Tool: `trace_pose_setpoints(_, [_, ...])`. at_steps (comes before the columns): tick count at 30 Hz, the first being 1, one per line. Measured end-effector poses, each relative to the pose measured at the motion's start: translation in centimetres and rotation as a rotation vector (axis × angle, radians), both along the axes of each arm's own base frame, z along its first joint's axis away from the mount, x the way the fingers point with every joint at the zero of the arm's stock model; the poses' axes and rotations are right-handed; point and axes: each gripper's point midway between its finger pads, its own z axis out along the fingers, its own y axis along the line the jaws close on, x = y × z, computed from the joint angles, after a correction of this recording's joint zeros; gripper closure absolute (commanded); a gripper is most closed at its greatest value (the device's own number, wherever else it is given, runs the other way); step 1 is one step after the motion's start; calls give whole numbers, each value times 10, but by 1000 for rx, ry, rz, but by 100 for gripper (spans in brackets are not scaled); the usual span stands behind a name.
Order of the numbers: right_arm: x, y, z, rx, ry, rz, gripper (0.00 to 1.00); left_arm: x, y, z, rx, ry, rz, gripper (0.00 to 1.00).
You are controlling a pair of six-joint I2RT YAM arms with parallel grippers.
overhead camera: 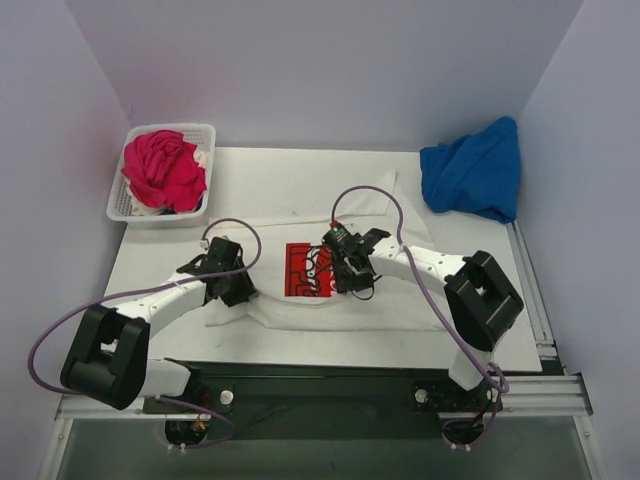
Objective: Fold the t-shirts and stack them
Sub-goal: Fold the tshirt
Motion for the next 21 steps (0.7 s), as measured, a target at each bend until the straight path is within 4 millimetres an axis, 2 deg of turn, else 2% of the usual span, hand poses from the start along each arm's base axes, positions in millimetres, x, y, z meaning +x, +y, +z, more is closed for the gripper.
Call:
trace_pose_setpoints(5, [9, 9, -9, -6, 2, 17, 66, 12, -3, 1, 12, -4, 15, 55])
trace_pose_setpoints(12, [25, 14, -17, -9, 0, 9, 68, 14, 11, 0, 78, 1, 89, 55])
trace_pose_setpoints(16, [43, 10, -19, -4, -6, -30, 68, 4, 21, 0, 122, 25, 109, 55])
trace_pose_setpoints(21, [66, -4, -22, 7, -12, -100, 69, -21, 38, 1, 175, 60, 120, 53])
